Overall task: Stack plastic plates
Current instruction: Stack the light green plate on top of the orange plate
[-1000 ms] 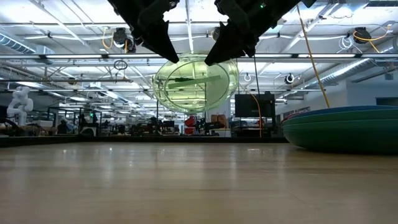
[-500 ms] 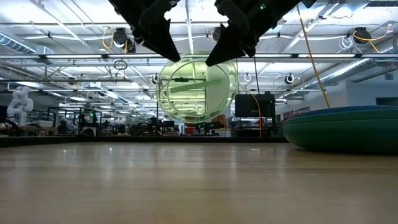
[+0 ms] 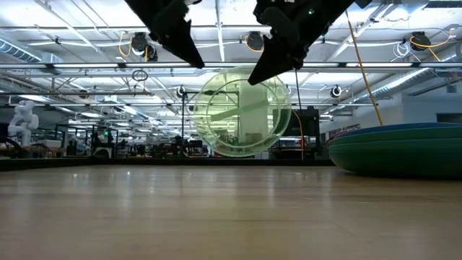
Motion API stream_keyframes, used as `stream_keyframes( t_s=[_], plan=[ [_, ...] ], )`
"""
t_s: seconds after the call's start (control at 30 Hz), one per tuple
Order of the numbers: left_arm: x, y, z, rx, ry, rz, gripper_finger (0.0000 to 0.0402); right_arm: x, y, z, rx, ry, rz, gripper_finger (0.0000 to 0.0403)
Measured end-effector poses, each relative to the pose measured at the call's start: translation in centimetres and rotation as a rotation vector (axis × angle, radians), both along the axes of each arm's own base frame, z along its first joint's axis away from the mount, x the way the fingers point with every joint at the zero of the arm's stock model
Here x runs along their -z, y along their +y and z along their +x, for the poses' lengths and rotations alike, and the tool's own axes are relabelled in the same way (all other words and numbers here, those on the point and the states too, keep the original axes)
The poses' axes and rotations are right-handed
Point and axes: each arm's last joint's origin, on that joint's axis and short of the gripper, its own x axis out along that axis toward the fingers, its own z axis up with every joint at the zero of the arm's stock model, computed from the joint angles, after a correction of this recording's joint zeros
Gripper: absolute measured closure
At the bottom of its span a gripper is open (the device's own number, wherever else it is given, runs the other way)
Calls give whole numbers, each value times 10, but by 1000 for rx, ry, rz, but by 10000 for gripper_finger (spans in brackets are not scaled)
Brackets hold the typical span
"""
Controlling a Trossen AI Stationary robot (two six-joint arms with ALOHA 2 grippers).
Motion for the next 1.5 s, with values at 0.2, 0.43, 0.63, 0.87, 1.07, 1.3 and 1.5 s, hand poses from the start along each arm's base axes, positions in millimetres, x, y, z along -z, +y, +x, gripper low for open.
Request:
stream_keyframes(
  t_s=[0.2, 0.43, 0.63, 0.87, 1.07, 1.3, 1.5],
  plan=[
    [-19, -3, -19, 15, -24, -5, 263, -20, -2, -24, 24, 17, 62, 390],
    [-27, -20, -30, 74, -41, -15, 263, -58, -16, -79, 77, 17, 212, 390],
    [-25, -41, -38, 87, -31, 1, 263, -73, -35, -135, 303, 67, 320, 390],
    [-23, -58, -46, 97, -12, 35, 263, -76, -45, -185, 521, 157, 398, 391],
    [-21, -61, -50, 81, 3, 33, 263, -81, -47, -206, 595, 121, 447, 400],
    [-19, -60, -53, 44, 17, 45, 263, -78, -50, -214, 680, 148, 426, 399],
    [-19, -60, -53, 39, 19, 49, 263, -60, -53, -212, 729, 185, 420, 399]
  ],
)
